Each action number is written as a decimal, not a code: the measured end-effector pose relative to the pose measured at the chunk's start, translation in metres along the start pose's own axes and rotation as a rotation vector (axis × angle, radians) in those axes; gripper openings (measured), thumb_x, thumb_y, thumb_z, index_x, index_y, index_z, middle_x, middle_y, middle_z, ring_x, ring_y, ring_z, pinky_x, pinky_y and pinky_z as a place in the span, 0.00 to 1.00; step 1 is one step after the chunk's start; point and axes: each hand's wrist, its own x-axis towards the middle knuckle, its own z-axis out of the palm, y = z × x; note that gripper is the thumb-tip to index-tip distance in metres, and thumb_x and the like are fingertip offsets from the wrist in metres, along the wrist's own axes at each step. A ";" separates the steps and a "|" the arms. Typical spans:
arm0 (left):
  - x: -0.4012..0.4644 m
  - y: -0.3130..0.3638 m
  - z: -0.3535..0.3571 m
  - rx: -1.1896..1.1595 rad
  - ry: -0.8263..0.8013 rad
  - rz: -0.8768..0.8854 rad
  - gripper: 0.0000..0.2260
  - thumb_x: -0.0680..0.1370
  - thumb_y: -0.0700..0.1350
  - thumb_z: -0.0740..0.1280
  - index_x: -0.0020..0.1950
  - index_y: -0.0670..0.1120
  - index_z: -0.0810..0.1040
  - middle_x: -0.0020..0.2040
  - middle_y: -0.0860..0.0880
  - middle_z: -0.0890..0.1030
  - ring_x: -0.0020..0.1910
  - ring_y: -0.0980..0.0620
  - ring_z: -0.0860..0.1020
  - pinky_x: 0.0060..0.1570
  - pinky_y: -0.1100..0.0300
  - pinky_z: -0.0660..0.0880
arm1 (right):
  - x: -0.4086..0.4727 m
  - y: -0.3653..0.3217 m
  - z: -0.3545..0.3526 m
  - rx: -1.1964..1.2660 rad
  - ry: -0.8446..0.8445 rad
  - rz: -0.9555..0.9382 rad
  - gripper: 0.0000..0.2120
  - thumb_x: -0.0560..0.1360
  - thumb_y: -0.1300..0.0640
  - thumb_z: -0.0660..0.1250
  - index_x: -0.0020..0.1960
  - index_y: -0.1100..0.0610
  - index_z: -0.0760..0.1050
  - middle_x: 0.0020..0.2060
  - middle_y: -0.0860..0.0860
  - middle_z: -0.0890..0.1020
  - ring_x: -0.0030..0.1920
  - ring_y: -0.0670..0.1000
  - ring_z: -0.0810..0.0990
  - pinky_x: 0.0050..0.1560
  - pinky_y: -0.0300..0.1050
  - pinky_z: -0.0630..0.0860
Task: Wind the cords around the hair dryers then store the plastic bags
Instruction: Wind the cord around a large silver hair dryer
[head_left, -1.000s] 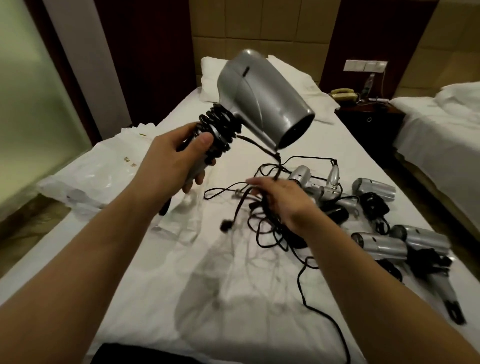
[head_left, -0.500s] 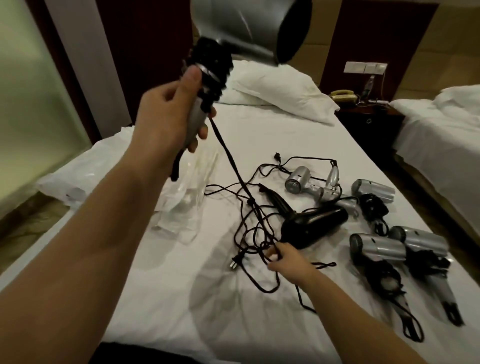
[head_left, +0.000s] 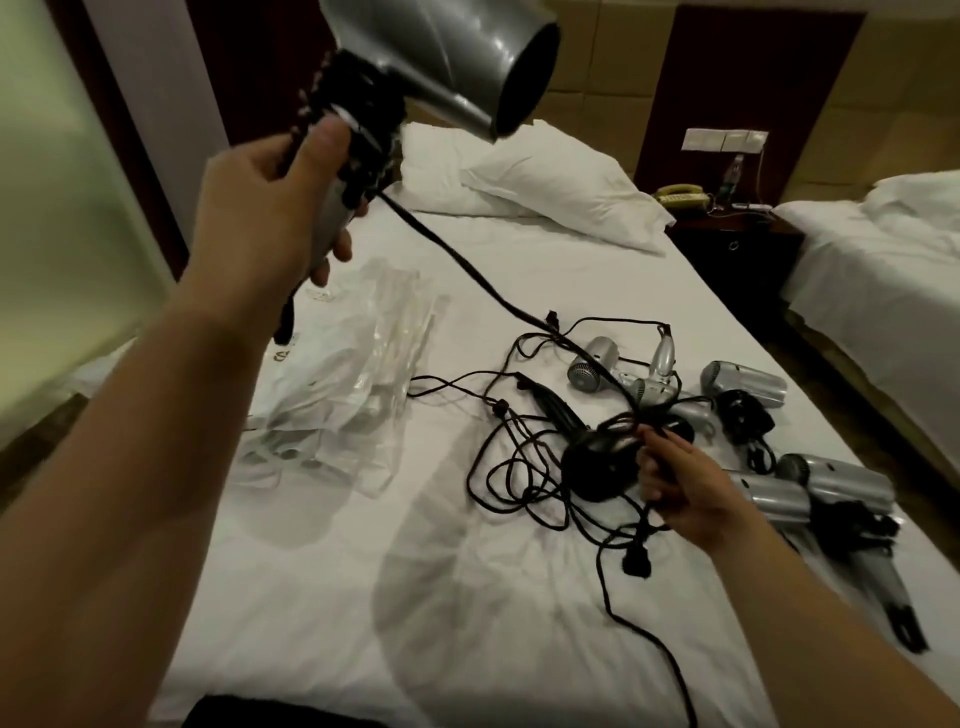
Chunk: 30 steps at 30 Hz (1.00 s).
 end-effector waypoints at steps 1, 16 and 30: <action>0.001 -0.002 -0.002 0.008 0.028 -0.008 0.16 0.80 0.57 0.59 0.46 0.46 0.78 0.39 0.47 0.81 0.26 0.54 0.76 0.23 0.62 0.70 | -0.005 -0.005 -0.004 -0.044 -0.064 0.034 0.04 0.69 0.57 0.68 0.42 0.58 0.77 0.23 0.49 0.70 0.20 0.43 0.64 0.20 0.34 0.64; -0.018 -0.007 0.014 -0.024 -0.032 -0.112 0.14 0.81 0.54 0.59 0.42 0.48 0.77 0.37 0.48 0.80 0.25 0.56 0.74 0.22 0.62 0.68 | 0.000 -0.045 0.114 -0.170 -0.402 -0.512 0.11 0.80 0.57 0.57 0.50 0.58 0.78 0.50 0.53 0.82 0.55 0.50 0.80 0.61 0.44 0.74; -0.031 -0.015 0.029 -0.082 -0.054 -0.247 0.15 0.80 0.55 0.60 0.43 0.48 0.79 0.35 0.49 0.81 0.25 0.55 0.75 0.23 0.61 0.69 | 0.006 -0.018 -0.015 -1.437 0.152 0.046 0.11 0.76 0.67 0.60 0.52 0.57 0.78 0.54 0.57 0.80 0.49 0.53 0.74 0.43 0.41 0.68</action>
